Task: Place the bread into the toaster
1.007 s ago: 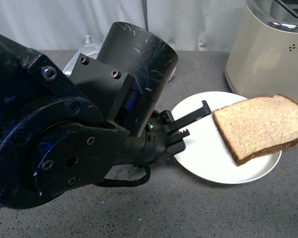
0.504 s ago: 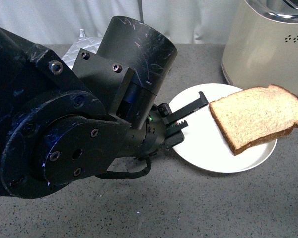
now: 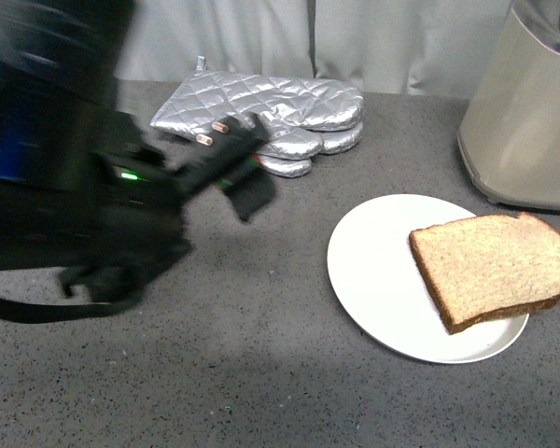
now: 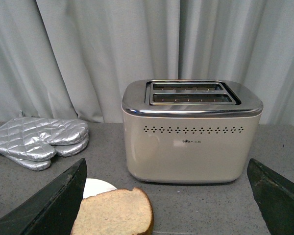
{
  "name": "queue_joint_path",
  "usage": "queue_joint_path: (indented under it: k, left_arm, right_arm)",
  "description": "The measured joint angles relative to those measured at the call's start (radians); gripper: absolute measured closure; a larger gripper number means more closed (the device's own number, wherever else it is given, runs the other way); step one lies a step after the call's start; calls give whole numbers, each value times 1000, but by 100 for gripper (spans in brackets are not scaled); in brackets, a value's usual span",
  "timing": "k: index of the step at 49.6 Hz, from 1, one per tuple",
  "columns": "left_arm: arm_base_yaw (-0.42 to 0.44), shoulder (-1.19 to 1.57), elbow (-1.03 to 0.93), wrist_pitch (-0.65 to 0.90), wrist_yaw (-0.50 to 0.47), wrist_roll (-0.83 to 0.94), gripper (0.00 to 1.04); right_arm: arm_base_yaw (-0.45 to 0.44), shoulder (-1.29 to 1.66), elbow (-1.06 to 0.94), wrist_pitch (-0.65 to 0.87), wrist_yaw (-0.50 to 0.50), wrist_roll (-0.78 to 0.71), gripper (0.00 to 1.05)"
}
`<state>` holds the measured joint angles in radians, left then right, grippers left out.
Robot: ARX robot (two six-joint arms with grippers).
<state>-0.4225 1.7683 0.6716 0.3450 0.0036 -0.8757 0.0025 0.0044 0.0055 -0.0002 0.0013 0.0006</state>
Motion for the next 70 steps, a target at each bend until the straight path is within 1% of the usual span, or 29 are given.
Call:
queue_joint_path:
  k: [1, 3, 4, 5, 8, 9, 12, 14, 15, 16, 17, 18, 19, 21, 23, 25, 32, 38, 39, 42, 45, 47, 48, 50, 51, 53, 54, 57, 70]
  left_arm:
    - [15, -18, -14, -1, 5, 9, 21]
    - [80, -96, -73, -12, 27, 34, 14]
    - [115, -137, -102, -22, 36, 42, 10]
    - [172, -204, -146, -45, 68, 62, 5]
    - [299, -353, -229, -102, 143, 117, 7]
    - [319, -378, -241, -114, 156, 122, 7]
    - [512, -594, -295, -252, 280, 205, 7]
    - [628, -719, -370, -110, 315, 329, 14]
    - [699, -795, -422, 9, 354, 418, 20]
    - [750, -852, -452, 72, 398, 492, 23]
    - [822, -938, -481, 111, 457, 562, 29]
    - [868, -997, -490, 108, 488, 612, 32]
    - [935, -1079, -498, 77, 560, 685, 37]
    - [1035, -1189, -508, 43, 649, 749, 47]
    - [1093, -1218, -509, 47, 696, 790, 54]
    - [1126, -1207, -505, 64, 707, 812, 61]
    - [1137, -1092, -488, 145, 708, 846, 81]
    - [1091, -1061, -481, 152, 643, 856, 100]
    - [1083, -1066, -481, 148, 633, 856, 102]
    - [1033, -1120, -494, 100, 563, 858, 101]
    - [948, -1225, -523, 2, 462, 860, 101]
    - [847, -1346, -552, -117, 352, 861, 101]
    - [816, -1379, -560, -149, 317, 861, 101]
    - [687, -1509, -594, -255, 202, 863, 101]
    - [656, -1539, -604, -274, 164, 865, 101]
    - [520, -1674, -647, -331, 65, 867, 101]
    - [473, -1717, -653, -346, 39, 869, 101]
    - [435, -1757, -655, -345, 12, 871, 101]
    - [426, -1764, -655, -345, -2, 871, 101]
  right_arm:
    - [0, 0, 0, 0, 0, 0, 9]
    - [0, 0, 0, 0, 0, 0, 9]
    - [0, 0, 0, 0, 0, 0, 9]
    - [0, 0, 0, 0, 0, 0, 9]
    - [0, 0, 0, 0, 0, 0, 9]
    - [0, 0, 0, 0, 0, 0, 9]
    - [0, 0, 0, 0, 0, 0, 9]
    - [0, 0, 0, 0, -1, 0, 9]
    - [0, 0, 0, 0, -1, 0, 9]
    - [0, 0, 0, 0, 0, 0, 9]
    - [0, 0, 0, 0, 1, 0, 9]
    - [0, 0, 0, 0, 0, 0, 9]
    - [0, 0, 0, 0, 0, 0, 9]
    - [0, 0, 0, 0, 0, 0, 9]
    - [0, 0, 0, 0, 0, 0, 9]
    - [0, 0, 0, 0, 0, 0, 9]
    - [0, 0, 0, 0, 1, 0, 9]
    - [0, 0, 0, 0, 0, 0, 9]
    - [0, 0, 0, 0, 0, 0, 9]
    - [0, 0, 0, 0, -1, 0, 9]
    - [0, 0, 0, 0, -1, 0, 9]
    - [0, 0, 0, 0, -1, 0, 9]
    - [0, 0, 0, 0, -1, 0, 9]
    - [0, 0, 0, 0, 0, 0, 9]
    - [0, 0, 0, 0, 0, 0, 9]
    - [0, 0, 0, 0, 1, 0, 9]
    - [0, 0, 0, 0, 3, 0, 9]
    - [0, 0, 0, 0, 2, 0, 9]
    - [0, 0, 0, 0, 0, 0, 9]
